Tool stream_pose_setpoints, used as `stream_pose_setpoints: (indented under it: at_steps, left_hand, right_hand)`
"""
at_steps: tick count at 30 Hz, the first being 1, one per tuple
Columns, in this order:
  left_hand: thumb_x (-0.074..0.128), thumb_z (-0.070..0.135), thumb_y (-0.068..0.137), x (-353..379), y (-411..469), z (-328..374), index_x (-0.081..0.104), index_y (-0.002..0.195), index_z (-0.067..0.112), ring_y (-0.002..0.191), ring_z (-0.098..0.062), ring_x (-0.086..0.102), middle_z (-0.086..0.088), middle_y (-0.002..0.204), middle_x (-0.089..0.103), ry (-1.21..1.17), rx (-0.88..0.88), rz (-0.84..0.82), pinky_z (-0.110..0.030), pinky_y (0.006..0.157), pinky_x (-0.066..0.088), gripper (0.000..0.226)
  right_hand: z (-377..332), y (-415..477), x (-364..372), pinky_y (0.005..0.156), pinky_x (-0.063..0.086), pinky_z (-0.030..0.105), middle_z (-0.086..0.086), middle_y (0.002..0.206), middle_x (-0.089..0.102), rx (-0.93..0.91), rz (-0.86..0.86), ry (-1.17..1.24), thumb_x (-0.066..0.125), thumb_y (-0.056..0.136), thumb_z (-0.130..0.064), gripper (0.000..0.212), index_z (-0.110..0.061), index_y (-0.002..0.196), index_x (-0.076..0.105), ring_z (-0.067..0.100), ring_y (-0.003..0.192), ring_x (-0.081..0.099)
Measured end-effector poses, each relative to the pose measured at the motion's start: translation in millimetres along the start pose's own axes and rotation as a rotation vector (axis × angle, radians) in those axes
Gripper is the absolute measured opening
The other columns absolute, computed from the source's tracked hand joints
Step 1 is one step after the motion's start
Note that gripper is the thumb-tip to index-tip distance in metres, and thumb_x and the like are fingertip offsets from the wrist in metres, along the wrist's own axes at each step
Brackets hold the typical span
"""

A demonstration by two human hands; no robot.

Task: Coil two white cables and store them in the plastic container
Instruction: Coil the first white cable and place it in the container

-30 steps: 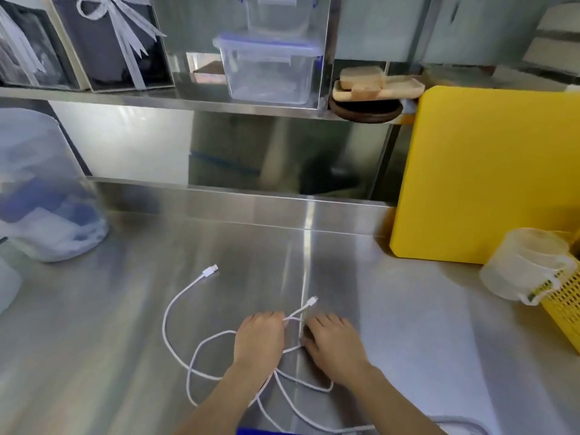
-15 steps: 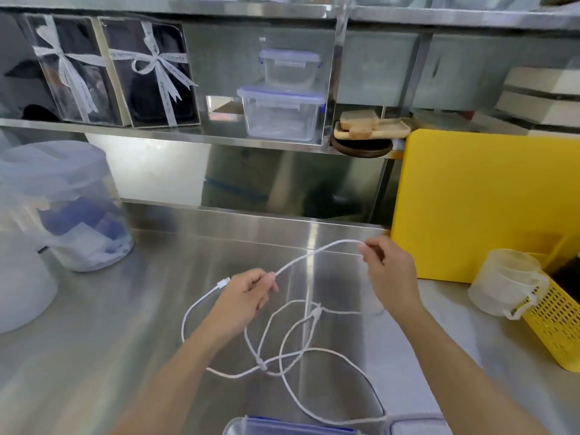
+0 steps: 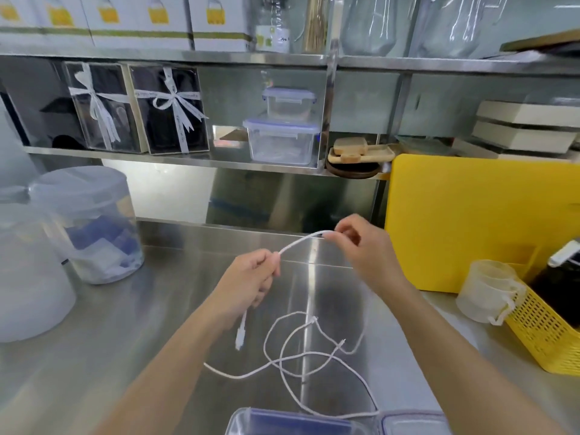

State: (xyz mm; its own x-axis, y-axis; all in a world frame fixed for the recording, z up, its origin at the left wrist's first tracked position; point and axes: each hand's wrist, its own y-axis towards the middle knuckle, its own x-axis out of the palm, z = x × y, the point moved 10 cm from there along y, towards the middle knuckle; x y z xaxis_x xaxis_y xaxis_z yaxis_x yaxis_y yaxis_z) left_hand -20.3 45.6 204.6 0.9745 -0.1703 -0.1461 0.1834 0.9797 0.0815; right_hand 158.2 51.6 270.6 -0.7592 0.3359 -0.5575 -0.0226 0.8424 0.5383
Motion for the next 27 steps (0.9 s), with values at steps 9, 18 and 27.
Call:
stream_pose_setpoints:
  at_steps: [9, 18, 27]
  left_hand:
    - [0.033, 0.028, 0.099, -84.2, 1.9, 3.6, 0.043, 0.066, 0.016, 0.024, -0.006, 0.021, 0.01, 0.033, 0.028, -0.998, 0.04, 0.364, -0.016, 0.026, 0.014, 0.037]
    - [0.034, 0.014, 0.099, -50.6, -3.0, 29.0, 0.051, 0.074, 0.008, 0.035, -0.007, 0.04, 0.002, 0.049, 0.047, -0.489, 0.088, 0.233, -0.016, 0.035, 0.037, 0.031]
    - [0.038, 0.004, 0.096, 27.7, -19.2, 26.8, 0.054, 0.077, 0.003, 0.042, -0.018, 0.059, -0.008, 0.052, 0.062, -0.095, -0.018, -0.189, -0.028, 0.051, 0.051, 0.025]
  right_hand:
    - [44.9, -39.9, 12.1, 0.04, 0.032, 0.017, 0.002, 0.059, 0.053, 0.263, -0.266, 0.535, 0.058, 0.089, -0.011, 0.012, -0.022, 0.092, 0.059, 0.01, 0.046, 0.041]
    - [-3.8, -44.1, 42.9, 0.068, 0.042, 0.021, -0.001, 0.102, 0.063, -0.209, -0.442, -0.524, 0.05, 0.093, -0.021, 0.015, -0.019, 0.102, 0.061, 0.017, 0.089, 0.058]
    - [-104.9, -38.4, 24.2, 0.065, 0.038, 0.018, -0.007, 0.079, 0.057, -0.445, -0.332, -0.094, 0.061, 0.085, -0.013, 0.007, -0.012, 0.085, 0.067, 0.005, 0.072, 0.048]
